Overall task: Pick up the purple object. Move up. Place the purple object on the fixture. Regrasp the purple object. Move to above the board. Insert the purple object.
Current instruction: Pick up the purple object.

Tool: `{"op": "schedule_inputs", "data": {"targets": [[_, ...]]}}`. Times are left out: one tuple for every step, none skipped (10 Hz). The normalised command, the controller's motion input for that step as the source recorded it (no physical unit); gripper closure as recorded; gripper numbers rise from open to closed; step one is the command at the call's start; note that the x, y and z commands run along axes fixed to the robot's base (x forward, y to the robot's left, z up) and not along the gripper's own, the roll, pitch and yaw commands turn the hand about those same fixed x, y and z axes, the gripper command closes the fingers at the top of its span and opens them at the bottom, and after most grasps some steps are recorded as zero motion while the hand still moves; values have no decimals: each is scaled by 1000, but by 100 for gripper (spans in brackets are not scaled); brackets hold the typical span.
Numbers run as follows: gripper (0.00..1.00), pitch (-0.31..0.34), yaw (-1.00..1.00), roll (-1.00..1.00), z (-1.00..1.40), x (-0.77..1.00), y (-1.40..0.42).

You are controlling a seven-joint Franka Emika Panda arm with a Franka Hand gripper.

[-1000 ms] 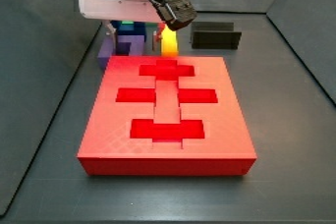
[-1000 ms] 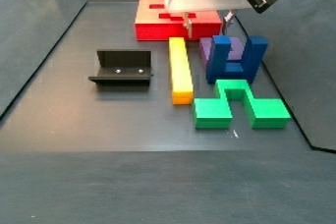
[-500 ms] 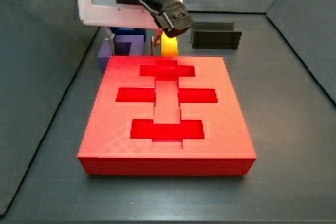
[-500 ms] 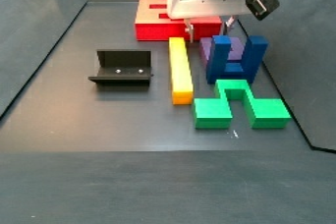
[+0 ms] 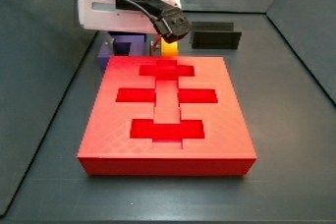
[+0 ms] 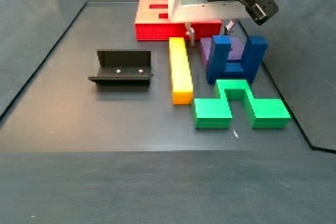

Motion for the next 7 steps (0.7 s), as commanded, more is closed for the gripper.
{"op": "schedule_inputs", "data": {"targets": [[0, 36, 0, 3, -189, 126, 54], [0, 34, 0, 0, -163, 134, 43], [0, 19, 0, 0, -111, 29, 0], [0, 9, 0, 0, -69, 0, 0], [0, 0, 0, 0, 0, -89, 0], [0, 0, 0, 0, -66, -157, 0], [0, 46, 0, 30, -120, -163, 0]]}}
